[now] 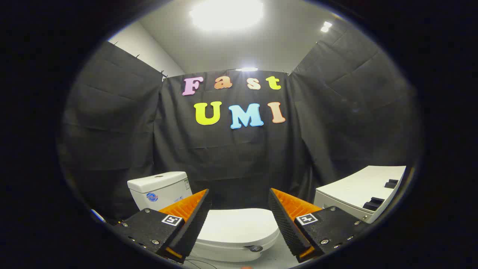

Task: Open the toilet lid.

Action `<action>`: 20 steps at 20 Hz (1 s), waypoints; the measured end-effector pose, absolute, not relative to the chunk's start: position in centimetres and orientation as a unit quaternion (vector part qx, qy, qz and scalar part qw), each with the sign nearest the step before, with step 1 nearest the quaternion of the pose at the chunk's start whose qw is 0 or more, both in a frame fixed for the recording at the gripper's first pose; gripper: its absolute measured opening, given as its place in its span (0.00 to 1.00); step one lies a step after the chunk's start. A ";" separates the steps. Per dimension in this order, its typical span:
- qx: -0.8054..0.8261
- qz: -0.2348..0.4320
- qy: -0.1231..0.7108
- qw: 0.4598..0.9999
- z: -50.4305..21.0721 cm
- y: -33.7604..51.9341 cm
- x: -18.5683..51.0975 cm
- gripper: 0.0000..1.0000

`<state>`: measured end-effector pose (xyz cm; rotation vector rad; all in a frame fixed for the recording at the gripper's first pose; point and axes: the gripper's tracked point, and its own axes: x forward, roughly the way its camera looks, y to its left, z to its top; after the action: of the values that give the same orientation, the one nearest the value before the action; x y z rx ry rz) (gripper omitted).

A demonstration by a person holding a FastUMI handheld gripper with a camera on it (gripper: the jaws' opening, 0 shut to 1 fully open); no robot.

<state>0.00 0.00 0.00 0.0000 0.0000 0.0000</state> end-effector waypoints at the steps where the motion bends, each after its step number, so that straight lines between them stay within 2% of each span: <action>1: 0.001 0.000 0.001 1.000 0.0 0.0 0.0 0.95; 20: 0.005 0.011 -0.002 1.000 -0.8 0.5 0.1 0.95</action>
<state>0.13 0.48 -0.84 0.0099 -0.0032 0.0210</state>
